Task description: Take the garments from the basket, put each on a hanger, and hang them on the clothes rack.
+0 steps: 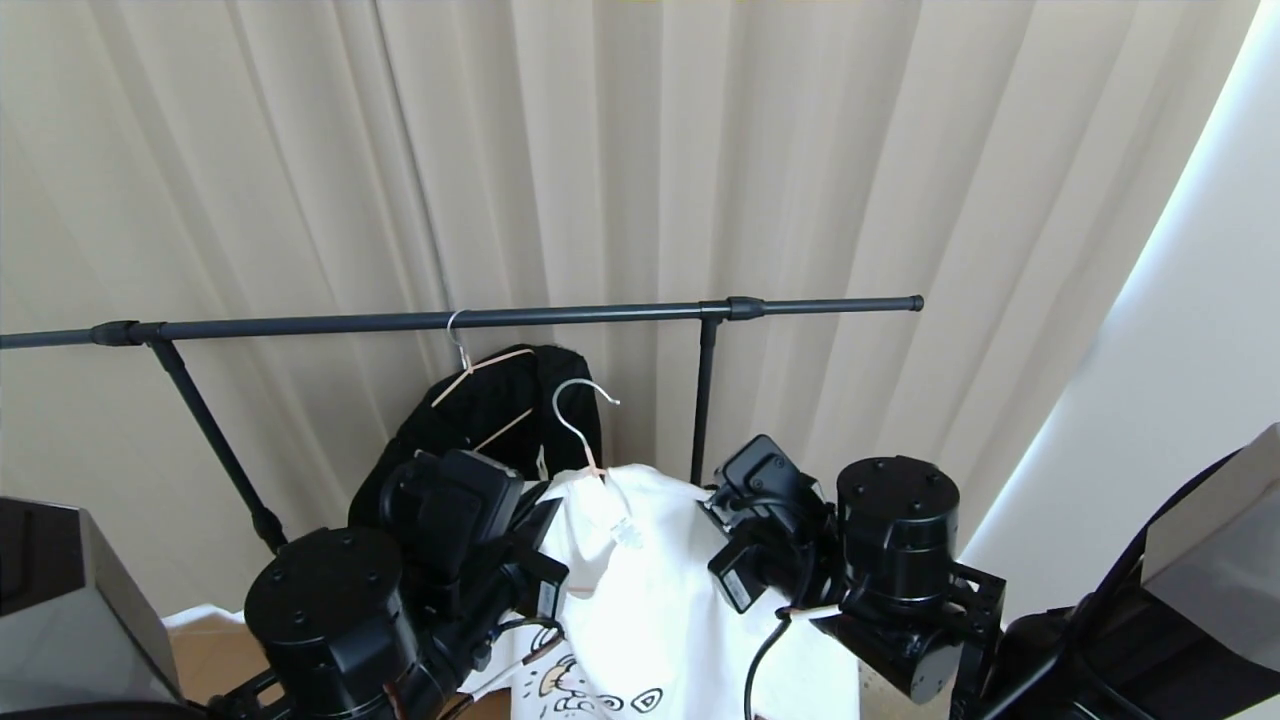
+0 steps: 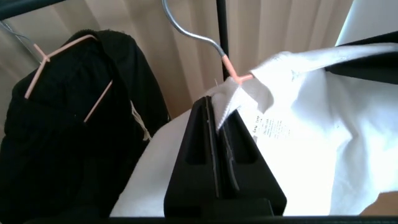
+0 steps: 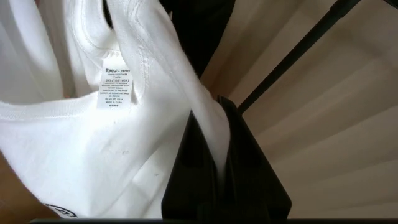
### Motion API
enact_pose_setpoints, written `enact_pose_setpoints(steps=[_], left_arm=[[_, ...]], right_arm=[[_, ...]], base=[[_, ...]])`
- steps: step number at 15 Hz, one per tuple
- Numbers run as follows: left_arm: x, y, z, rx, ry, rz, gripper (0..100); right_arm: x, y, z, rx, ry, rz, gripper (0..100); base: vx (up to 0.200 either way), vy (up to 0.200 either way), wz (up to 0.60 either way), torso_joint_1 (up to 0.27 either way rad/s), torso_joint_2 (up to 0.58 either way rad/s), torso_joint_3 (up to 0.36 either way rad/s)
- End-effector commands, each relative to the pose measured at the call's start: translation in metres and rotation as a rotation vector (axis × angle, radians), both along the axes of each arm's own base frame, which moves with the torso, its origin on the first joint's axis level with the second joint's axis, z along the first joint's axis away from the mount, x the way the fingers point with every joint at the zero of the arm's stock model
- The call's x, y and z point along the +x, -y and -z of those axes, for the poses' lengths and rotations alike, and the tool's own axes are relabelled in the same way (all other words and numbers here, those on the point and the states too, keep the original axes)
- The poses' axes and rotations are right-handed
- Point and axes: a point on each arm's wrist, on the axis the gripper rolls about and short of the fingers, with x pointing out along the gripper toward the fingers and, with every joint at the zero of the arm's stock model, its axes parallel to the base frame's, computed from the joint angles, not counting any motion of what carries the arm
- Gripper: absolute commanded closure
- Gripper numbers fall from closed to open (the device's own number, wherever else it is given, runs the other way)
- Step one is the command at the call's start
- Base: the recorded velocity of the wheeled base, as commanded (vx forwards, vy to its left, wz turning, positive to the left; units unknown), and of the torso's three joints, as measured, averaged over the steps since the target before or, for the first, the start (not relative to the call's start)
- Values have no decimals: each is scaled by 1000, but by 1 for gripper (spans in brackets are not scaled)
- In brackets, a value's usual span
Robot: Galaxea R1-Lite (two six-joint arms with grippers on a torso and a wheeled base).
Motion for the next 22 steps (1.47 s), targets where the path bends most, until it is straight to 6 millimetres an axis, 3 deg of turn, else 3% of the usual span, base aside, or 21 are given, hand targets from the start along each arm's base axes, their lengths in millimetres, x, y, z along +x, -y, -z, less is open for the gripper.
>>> enact_pose_setpoints(steps=[1,12,19,20,22], left_arm=[[2,-3,-10,-27,33,-22,100],[7,2,-18,-56,65,-66,100],[7,2,-17,-57,63,-66,100],[7,2,-17,-55,64,-66,0],[6,2,-17,-56,62,-62,0]], right_arm=[[2,-2,-10,61,11,5,100],[5,-16,-35,333,-20,-1,100],[2,-14,-43,361,-21,-27,100],[2,-14,-42,360,-22,-26,100],[2,-14,-42,361,-20,-25,100]], base=[[0,0,0,0,0,0],[0,0,0,0,0,0],[0,0,0,0,0,0],[0,0,0,0,0,0],[0,0,0,0,0,0]])
